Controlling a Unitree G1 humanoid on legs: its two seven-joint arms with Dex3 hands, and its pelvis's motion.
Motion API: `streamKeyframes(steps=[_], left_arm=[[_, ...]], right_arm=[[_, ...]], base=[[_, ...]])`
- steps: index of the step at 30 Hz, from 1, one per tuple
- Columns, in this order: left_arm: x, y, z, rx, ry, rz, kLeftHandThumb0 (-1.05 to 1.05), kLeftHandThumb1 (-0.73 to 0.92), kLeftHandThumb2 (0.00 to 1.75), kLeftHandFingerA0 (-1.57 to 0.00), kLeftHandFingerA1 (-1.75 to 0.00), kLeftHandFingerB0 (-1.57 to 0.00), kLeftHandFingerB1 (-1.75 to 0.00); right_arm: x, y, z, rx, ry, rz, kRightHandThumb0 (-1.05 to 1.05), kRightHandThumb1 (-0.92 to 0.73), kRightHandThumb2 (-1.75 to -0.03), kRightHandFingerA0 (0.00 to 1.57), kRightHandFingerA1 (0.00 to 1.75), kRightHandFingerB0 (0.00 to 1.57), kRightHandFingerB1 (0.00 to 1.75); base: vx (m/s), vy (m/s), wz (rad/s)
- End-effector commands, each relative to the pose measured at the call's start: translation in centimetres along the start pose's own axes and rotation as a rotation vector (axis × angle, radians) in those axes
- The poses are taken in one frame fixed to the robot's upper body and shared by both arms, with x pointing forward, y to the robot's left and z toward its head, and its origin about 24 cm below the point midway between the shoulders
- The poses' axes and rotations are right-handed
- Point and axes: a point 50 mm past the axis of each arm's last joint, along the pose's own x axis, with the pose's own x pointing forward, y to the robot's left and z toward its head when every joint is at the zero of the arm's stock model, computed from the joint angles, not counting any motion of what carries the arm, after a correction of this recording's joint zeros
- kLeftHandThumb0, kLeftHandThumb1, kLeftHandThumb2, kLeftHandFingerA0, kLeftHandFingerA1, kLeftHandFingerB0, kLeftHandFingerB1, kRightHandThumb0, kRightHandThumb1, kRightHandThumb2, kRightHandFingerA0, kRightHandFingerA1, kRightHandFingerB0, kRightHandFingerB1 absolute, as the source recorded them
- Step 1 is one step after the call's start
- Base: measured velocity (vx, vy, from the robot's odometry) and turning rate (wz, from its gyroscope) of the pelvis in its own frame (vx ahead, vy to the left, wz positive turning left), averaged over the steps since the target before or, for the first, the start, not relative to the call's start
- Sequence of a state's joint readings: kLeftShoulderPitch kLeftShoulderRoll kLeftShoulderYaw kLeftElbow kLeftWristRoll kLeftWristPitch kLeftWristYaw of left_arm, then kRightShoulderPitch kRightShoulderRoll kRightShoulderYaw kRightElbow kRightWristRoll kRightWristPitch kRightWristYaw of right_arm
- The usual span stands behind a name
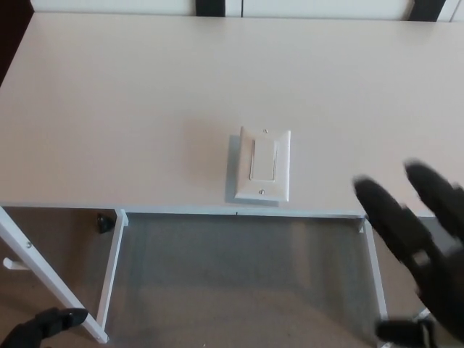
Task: The robot walk towards a table in front and then clicks the light switch button using the right hand's index finger
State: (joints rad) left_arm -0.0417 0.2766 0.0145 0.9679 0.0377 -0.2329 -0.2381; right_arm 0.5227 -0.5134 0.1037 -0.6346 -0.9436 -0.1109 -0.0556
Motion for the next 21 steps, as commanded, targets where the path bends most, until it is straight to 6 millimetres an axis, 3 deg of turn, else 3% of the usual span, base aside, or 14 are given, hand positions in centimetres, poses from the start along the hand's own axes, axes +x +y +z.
streamKeyframes(steps=[1,4,6,7,8,9,10,11,13,14,15,17,18,21], left_arm=[[-0.4,0.4,-1.2,0.019,0.046,0.000,-0.23,0.46,0.92,-0.44,-0.65,-0.21,-0.53],[-0.6,0.5,-1.3,0.000,0.045,0.004,-0.21,0.46,0.92,-0.44,-0.65,-0.22,-0.53],[-0.7,0.4,-1.4,0.014,0.042,0.003,-0.26,0.66,0.60,-0.51,-0.55,-0.32,-0.41],[-0.7,0.4,-1.4,0.013,0.042,0.002,-0.26,0.66,0.60,-0.51,-0.55,-0.32,-0.41],[-0.7,0.3,-1.5,0.013,0.041,-0.002,-0.23,0.46,0.92,-0.44,-0.65,-0.21,-0.53],[-0.7,0.3,-1.5,0.017,0.041,-0.004,-0.24,0.46,0.92,-0.45,-0.65,-0.21,-0.53],[-0.7,0.2,-1.5,0.021,0.042,-0.002,-0.27,0.66,0.59,-0.51,-0.54,-0.32,-0.41],[-0.6,0.3,-1.3,0.014,0.040,0.000,-0.23,0.46,0.92,-0.45,-0.65,-0.21,-0.53],[-0.6,0.4,-1.3,0.005,0.037,0.006,-0.22,0.46,0.92,-0.45,-0.65,-0.22,-0.53],[-0.6,0.4,-1.3,0.002,0.035,0.007,-0.22,0.46,0.92,-0.44,-0.65,-0.23,-0.54],[-0.6,0.3,-1.4,-0.005,0.036,0.006,-0.22,0.46,0.92,-0.44,-0.65,-0.23,-0.54],[-0.6,0.3,-1.5,-0.005,0.038,0.005,-0.24,0.46,0.92,-0.46,-0.65,-0.22,-0.53],[-0.7,0.2,-1.5,0.003,0.038,0.003,-0.28,0.67,0.59,-0.52,-0.54,-0.32,-0.41],[-0.7,0.3,-1.5,0.014,0.038,0.005,-0.28,0.68,0.59,-0.52,-0.52,-0.33,-0.40]], right_arm=[[-5.4,2.1,-2.8,0.575,0.175,-0.049,-0.93,-0.58,-0.93,0.00,0.13,0.11,0.17],[-5.0,4.9,-4.6,0.627,0.317,0.052,-0.92,-0.55,-0.89,0.00,0.15,0.10,0.21],[-4.9,8.4,-7.0,0.650,0.446,0.106,-0.90,-0.55,-0.89,0.00,0.16,0.05,0.35],[-5.0,9.0,-7.3,0.649,0.467,0.113,-0.74,-0.64,-0.61,0.00,0.23,0.03,0.43],[-5.2,10.5,-8.0,0.659,0.518,0.147,-0.76,-0.64,-0.61,0.00,0.26,0.02,0.44],[-5.4,11.5,-8.4,0.683,0.552,0.173,-0.80,-0.49,-0.89,0.00,0.35,0.04,0.46],[-5.8,12.9,-8.8,0.724,0.590,0.213,-0.81,-0.49,-0.90,0.00,0.42,0.05,0.51],[-6.0,14.0,-9.1,0.737,0.620,0.275,-0.85,-0.52,-0.91,0.00,0.46,0.05,0.51],[-6.2,15.1,-9.6,0.757,0.661,0.392,-0.80,-0.49,-0.91,0.00,0.58,0.03,0.49],[-6.4,15.4,-9.9,0.797,0.684,0.422,-0.84,-0.63,-0.59,0.00,0.66,0.04,0.49],[-6.5,15.6,-10.2,0.821,0.696,0.437,-0.84,-0.49,-0.90,0.03,0.60,0.05,0.49],[-6.6,15.4,-10.6,0.829,0.709,0.443,-0.83,-0.49,-0.91,0.01,0.60,0.04,0.43],[-6.6,15.3,-10.8,0.836,0.713,0.435,-0.82,-0.48,-0.91,0.02,0.60,0.03,0.44],[-6.3,15.3,-11.1,0.850,0.699,0.413,-0.84,-0.49,-0.90,0.00,0.66,0.03,0.50]], base=[[0.00,0.000,0.00],[0.00,0.000,0.00],[0.00,0.000,0.00],[0.00,0.000,0.00],[0.00,0.000,0.00],[0.00,0.000,0.00],[0.00,0.000,0.00],[0.00,0.000,0.00],[0.00,0.000,0.00],[0.00,0.000,0.00],[0.00,0.000,0.00],[0.00,0.000,0.00],[0.00,0.000,0.00],[0.00,0.000,0.00]])
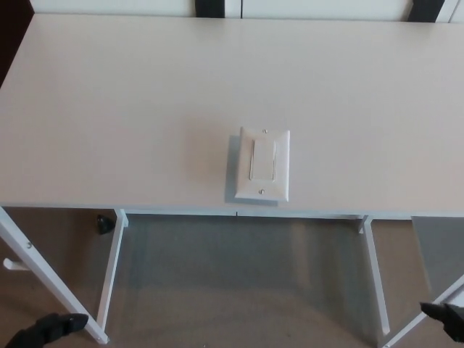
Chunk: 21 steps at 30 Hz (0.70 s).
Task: The robot walk towards a table in front and then clicks the light switch button using the right hand's index finger
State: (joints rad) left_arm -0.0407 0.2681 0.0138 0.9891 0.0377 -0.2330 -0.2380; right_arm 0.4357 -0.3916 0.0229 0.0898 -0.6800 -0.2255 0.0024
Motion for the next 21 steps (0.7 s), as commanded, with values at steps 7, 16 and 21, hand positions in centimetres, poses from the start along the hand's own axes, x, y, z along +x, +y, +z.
streamKeyframes(steps=[7,16,21], left_arm=[[-0.4,0.9,-0.4,0.016,0.001,0.007,-0.24,0.47,0.93,-0.46,-0.65,-0.22,-0.53],[-0.3,1.3,0.0,0.017,-0.001,0.011,-0.26,0.68,0.59,-0.52,-0.51,-0.32,-0.40],[-0.2,1.5,0.2,0.022,-0.007,0.011,-0.29,0.67,0.59,-0.51,-0.52,-0.32,-0.40]], right_arm=[[1.2,2.6,-5.1,0.478,0.179,0.132,-0.81,-0.48,-0.89,0.02,0.61,0.04,0.52],[2.0,2.5,-4.8,0.478,0.138,0.155,-0.83,-0.49,-0.89,0.02,0.63,0.04,0.55],[2.4,2.5,-4.7,0.479,0.134,0.165,-0.42,-0.27,-0.92,0.06,0.59,0.00,0.54]], base=[[0.00,0.000,0.00],[0.00,0.000,0.00],[0.00,0.000,0.00]])
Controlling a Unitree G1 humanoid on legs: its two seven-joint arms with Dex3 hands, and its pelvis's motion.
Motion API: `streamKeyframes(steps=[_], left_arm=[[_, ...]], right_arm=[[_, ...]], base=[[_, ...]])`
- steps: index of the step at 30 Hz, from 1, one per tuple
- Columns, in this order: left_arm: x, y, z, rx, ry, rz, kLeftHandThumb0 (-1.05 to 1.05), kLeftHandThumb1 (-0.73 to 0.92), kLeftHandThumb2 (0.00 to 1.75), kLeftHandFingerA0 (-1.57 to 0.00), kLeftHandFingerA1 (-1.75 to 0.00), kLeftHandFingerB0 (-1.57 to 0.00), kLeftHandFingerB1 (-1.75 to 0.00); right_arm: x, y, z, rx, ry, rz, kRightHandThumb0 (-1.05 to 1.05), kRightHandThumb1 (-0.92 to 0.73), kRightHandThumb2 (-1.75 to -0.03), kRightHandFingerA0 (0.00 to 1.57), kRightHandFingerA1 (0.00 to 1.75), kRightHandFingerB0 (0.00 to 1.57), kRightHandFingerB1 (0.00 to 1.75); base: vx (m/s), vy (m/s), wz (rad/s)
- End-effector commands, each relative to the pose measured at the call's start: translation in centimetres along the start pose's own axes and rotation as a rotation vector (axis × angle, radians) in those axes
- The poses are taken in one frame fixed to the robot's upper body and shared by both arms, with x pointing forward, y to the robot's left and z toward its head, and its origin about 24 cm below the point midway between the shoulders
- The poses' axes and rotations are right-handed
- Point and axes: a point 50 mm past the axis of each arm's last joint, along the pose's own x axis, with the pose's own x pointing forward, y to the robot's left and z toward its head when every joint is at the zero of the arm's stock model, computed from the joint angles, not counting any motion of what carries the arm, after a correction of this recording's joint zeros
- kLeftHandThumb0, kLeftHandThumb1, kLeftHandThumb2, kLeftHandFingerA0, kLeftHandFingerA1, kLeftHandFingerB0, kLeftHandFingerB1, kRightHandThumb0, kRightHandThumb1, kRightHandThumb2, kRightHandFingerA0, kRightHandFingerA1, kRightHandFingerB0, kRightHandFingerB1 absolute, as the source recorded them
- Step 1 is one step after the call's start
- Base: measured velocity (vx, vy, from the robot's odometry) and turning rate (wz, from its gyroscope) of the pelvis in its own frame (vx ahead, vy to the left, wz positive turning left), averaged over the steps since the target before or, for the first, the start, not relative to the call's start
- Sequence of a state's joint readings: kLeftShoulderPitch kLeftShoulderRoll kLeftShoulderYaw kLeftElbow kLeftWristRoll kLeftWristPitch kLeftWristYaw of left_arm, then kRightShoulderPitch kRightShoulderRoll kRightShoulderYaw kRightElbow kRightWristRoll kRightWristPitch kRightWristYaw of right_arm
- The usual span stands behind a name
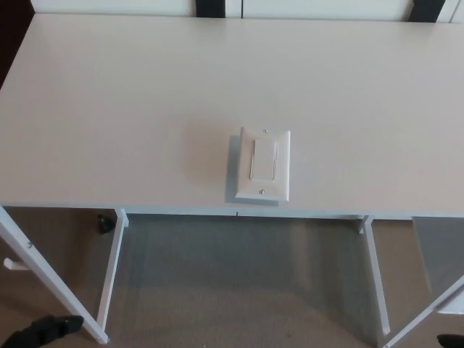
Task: The robot walk towards a table in front and then clicks the light switch button using the right hand's index finger
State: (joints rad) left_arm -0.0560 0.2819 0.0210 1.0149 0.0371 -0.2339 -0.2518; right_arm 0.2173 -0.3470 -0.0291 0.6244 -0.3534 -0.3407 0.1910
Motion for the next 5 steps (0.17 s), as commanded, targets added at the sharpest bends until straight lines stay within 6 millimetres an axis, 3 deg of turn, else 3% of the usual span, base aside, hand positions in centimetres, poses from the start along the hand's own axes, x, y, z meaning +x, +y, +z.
streamKeyframes(steps=[1,5], left_arm=[[-0.16,0.94,0.24,0.024,-0.017,0.008,-0.29,0.67,0.59,-0.51,-0.51,-0.32,-0.40],[-0.11,0.89,0.23,0.014,-0.013,0.003,-0.30,0.67,0.59,-0.50,-0.52,-0.32,-0.40]], right_arm=[[0.20,-0.30,0.31,0.043,-0.033,0.017,-0.42,-0.28,-0.93,0.06,0.59,0.00,0.54],[0.18,-0.25,0.39,0.036,-0.030,0.037,-0.42,-0.29,-0.94,0.06,0.59,0.00,0.54]], base=[[0.00,0.000,0.00],[0.00,0.000,0.00]])
